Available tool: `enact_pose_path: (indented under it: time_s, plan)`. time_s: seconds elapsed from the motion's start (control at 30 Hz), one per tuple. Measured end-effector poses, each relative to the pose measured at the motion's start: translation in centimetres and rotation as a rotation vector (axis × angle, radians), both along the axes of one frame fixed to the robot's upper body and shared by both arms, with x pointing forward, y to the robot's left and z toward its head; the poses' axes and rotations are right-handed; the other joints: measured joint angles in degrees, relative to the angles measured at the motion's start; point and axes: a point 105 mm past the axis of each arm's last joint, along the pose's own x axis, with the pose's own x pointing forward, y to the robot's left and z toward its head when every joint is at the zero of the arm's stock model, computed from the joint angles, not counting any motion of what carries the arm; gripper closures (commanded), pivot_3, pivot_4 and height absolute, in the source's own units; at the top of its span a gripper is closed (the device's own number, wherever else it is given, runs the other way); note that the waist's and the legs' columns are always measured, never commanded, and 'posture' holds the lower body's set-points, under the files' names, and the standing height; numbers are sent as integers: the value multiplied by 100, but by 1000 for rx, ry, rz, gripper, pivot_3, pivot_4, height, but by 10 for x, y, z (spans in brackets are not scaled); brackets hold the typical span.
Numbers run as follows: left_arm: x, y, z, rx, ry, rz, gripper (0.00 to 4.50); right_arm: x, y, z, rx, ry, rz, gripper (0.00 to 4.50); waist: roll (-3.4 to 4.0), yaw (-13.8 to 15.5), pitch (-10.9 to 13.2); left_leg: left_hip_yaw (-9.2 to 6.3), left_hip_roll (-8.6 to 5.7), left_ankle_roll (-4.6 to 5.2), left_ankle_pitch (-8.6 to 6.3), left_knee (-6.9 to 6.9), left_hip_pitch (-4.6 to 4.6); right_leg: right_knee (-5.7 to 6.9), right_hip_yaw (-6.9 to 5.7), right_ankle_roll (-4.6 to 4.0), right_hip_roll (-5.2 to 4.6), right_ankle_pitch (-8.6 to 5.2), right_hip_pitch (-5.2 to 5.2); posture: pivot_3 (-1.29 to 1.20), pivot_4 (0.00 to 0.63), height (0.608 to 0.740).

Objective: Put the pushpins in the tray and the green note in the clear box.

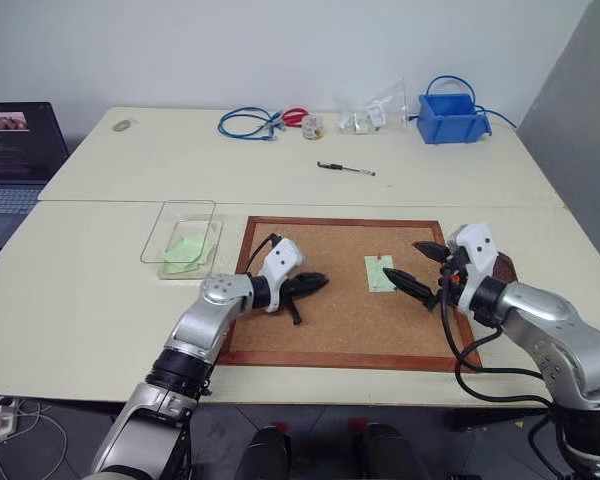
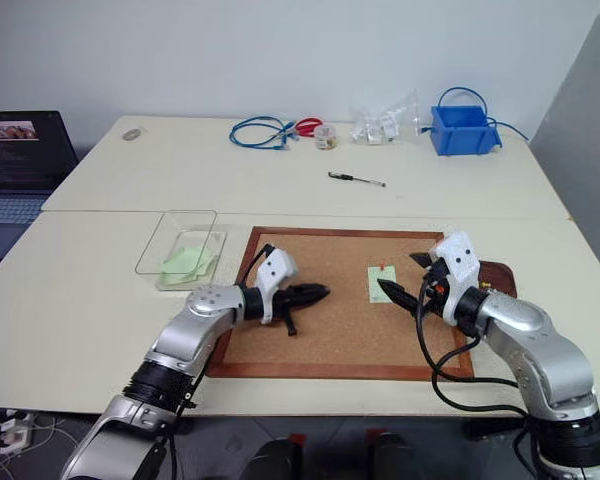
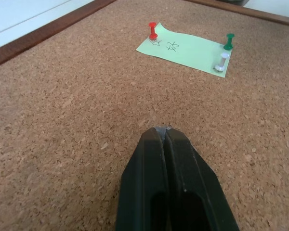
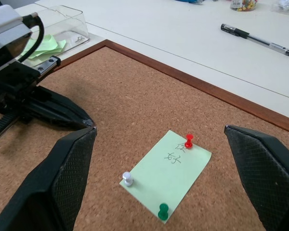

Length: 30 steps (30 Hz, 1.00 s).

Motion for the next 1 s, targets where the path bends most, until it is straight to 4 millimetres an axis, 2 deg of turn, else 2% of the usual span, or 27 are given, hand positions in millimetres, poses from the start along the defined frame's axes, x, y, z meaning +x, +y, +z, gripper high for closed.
enact_pose_path:
  time_s: [0.17, 0.37, 0.63, 0.73, 0.87, 0.9, 1.0]
  plan:
    - [-1, -1, -7, 29, -11, -16, 4480, 14, 1, -4, -8, -6, -8, 0, 5, -2, -13, -1, 0, 0, 0, 2, 8, 0, -1, 0, -1, 0, 9, 0, 150, 740]
    - [-3, 2, -12, 35, -8, -8, 4480, 31, -5, -26, -47, 43, -49, 0, 17, -5, -28, 2, 0, 0, 0, 0, 21, 1, 2, 0, -1, 0, 19, 0, 150, 740]
    - [-6, 6, -14, 45, -3, -11, 4480, 44, 3, -40, -27, 78, -55, 0, 26, -24, -41, 4, 2, 1, -1, -4, 26, 1, 4, 0, 1, 0, 19, 0, 150, 740]
    - [-7, 6, -15, 46, -2, -15, 4500, 49, 10, -41, -17, 67, -44, 424, 31, -31, -46, 4, 2, 1, -1, -4, 27, 3, 4, 0, 1, 0, 19, 0, 150, 740]
    - [-7, 6, -14, 45, -4, -16, 4500, 51, 16, -50, -23, 76, -30, 1283, 31, -30, -48, 5, 2, 1, -1, -4, 26, 2, 5, 0, 1, 0, 19, 0, 150, 740]
    - [-7, 6, -14, 45, -4, -16, 4500, 52, 16, -53, -32, 80, -30, 1670, 31, -29, -48, 4, 2, 1, -1, -4, 26, 3, 5, 0, 1, 0, 19, 0, 150, 740]
    - [-7, 6, -14, 45, -4, -16, 4500, 53, 15, -59, -40, 83, -37, 2180, 31, -30, -48, 4, 2, 1, -1, -4, 27, 3, 5, 0, 1, 0, 19, 0, 150, 740]
